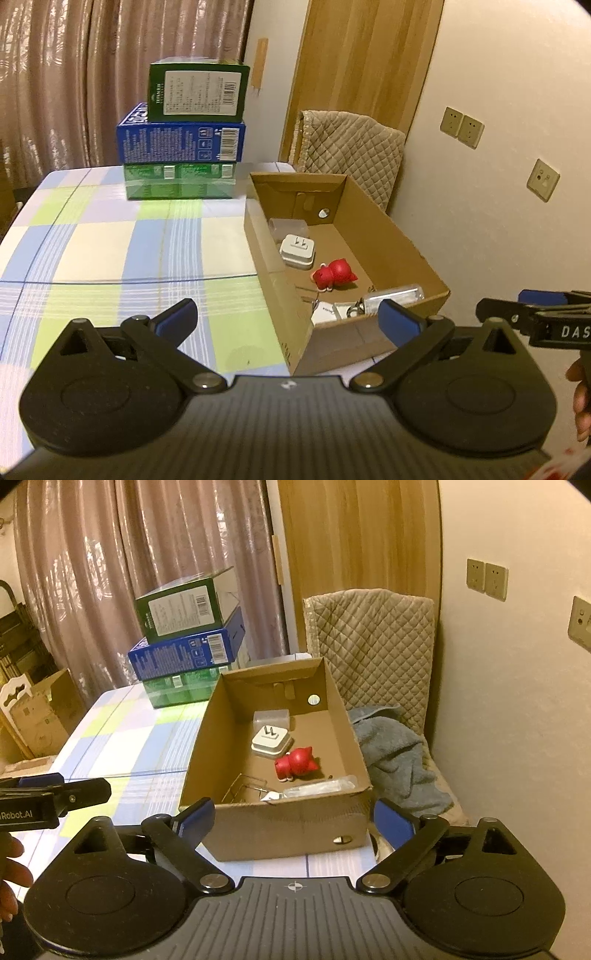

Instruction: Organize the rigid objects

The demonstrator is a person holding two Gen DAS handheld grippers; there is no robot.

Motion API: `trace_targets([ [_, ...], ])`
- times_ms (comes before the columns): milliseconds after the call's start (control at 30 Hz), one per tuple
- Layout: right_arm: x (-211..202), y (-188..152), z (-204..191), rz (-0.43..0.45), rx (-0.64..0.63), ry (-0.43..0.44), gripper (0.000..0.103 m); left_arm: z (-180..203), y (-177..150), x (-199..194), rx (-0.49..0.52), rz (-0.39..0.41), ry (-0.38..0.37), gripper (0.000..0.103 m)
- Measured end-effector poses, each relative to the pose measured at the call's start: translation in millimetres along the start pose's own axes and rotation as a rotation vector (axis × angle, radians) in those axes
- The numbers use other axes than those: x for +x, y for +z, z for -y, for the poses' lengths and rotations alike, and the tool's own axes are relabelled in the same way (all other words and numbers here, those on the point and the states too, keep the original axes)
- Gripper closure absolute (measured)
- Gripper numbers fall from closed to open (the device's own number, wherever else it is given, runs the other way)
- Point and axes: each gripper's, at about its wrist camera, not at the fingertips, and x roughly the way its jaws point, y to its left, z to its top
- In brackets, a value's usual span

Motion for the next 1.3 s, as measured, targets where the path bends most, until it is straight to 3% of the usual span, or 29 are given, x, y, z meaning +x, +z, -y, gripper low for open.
trace_targets([
  [333,-17,-14,-6,-0.013,-0.033,-0.013,0.012,15,-20,-25,0.018,-0.013,0.046,0.001],
  [833,-28,-33,-24,-0.021,-0.055,-0.019,0.012,11,-42,-38,-0.031,-0.035,0.100,0.001],
  [1300,-27,-45,-31,-0.045,-0.048,-0.013,0.012,11,-49,-43,-0.038,-0.037,0.099,0.001],
])
